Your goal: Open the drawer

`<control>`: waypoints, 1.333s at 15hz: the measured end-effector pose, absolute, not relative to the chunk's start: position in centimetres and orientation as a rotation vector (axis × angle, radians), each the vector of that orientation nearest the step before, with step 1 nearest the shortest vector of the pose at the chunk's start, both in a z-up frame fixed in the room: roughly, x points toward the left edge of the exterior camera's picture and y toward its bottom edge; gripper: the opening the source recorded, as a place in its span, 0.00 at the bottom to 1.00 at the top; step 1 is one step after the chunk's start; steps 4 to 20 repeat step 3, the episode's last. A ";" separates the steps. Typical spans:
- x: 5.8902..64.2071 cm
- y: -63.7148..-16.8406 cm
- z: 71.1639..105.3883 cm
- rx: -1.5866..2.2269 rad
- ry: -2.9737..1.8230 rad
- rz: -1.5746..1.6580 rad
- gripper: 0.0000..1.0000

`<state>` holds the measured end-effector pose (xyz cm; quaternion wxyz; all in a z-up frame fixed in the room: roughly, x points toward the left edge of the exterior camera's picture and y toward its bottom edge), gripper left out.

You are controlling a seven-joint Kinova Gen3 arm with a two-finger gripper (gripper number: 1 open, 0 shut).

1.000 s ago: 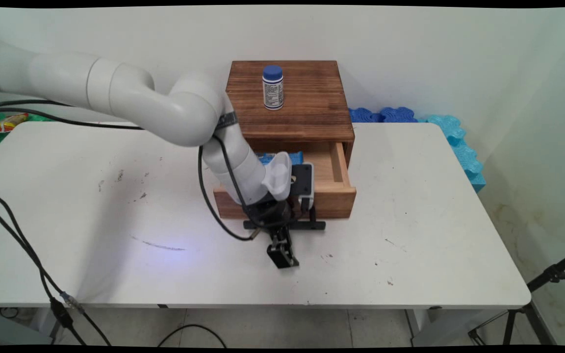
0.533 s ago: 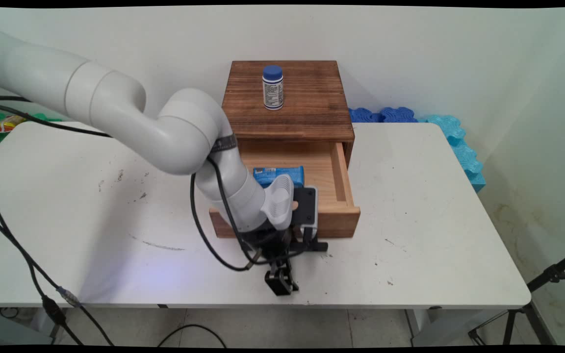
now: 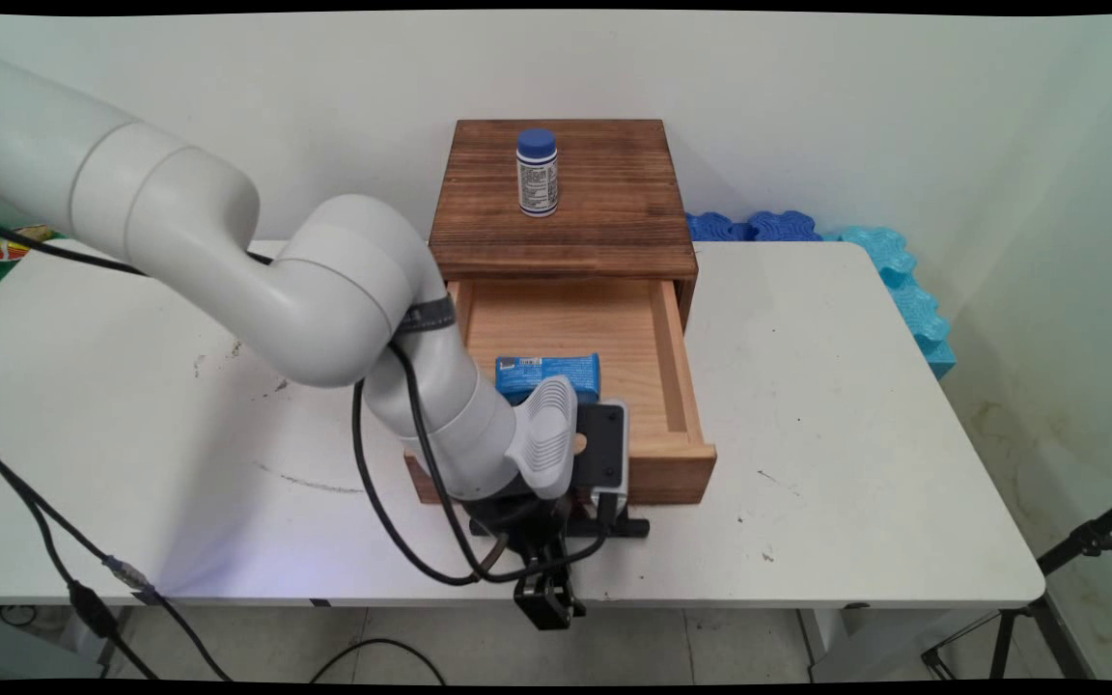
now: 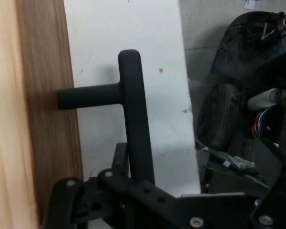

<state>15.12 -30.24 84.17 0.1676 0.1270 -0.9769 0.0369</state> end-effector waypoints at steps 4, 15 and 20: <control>15.2 -29.5 84.5 0.366 -2.783 0.112 1.00; 15.2 -29.5 84.5 0.366 -2.783 0.112 1.00; 15.2 -29.5 84.5 0.366 -2.783 0.112 1.00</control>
